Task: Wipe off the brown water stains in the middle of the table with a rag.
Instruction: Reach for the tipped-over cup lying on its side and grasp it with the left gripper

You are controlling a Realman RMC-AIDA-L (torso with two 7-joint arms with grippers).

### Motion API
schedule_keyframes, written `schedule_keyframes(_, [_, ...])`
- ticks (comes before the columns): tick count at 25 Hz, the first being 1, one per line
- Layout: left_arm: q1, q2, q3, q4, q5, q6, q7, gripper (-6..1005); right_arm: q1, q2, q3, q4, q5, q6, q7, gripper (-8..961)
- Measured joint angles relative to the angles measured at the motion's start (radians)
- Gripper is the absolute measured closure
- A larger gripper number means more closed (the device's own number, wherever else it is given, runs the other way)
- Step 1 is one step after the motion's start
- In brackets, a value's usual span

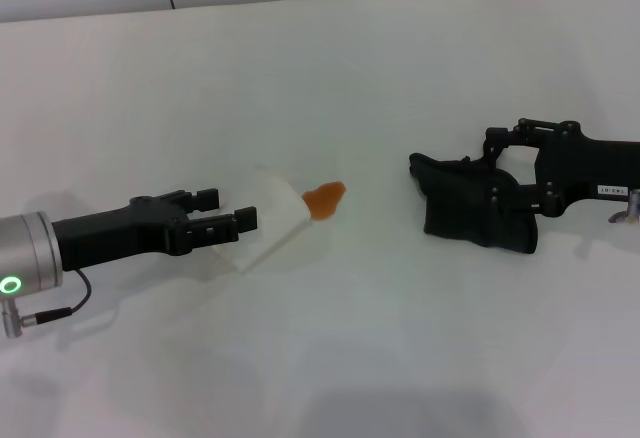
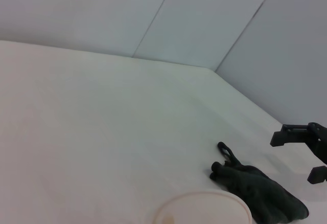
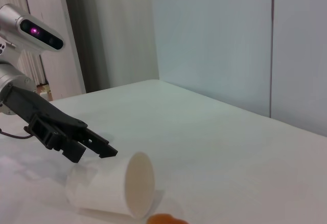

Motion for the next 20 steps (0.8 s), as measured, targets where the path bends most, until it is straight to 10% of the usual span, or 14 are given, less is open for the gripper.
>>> schedule_keyframes(20, [0.001, 0.002, 0.000, -0.003, -0.005, 0.010, -0.001, 121, -0.001, 0.000, 0.000, 0.000, 0.004, 0.000, 0.000, 127])
